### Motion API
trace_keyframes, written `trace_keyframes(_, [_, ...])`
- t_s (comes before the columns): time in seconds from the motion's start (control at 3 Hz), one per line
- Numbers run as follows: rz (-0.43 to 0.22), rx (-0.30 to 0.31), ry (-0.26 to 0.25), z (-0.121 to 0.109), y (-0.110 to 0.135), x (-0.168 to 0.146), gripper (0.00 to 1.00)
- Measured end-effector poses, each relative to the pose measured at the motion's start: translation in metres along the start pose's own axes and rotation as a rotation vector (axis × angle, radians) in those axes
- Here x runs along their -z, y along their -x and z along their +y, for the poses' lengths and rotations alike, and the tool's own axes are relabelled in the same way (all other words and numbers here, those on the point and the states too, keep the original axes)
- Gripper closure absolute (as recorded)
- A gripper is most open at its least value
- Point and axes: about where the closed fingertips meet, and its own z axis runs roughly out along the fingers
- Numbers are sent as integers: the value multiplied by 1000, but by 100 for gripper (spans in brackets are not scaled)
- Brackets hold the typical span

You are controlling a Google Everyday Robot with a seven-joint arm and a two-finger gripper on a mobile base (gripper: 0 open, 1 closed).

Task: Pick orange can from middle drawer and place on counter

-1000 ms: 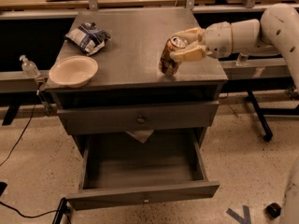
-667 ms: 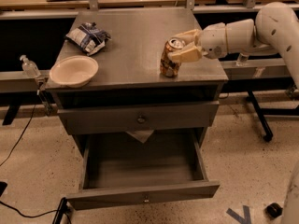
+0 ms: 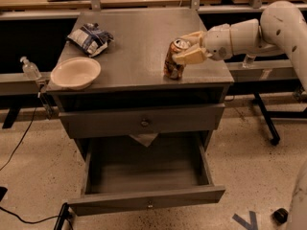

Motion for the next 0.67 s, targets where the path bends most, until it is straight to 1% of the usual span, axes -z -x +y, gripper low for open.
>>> trace_keyframes(0.33, [-2,0,7,1,0,-4,19])
trace_keyframes(0.67, [-3,0,12,2,1,-8,0])
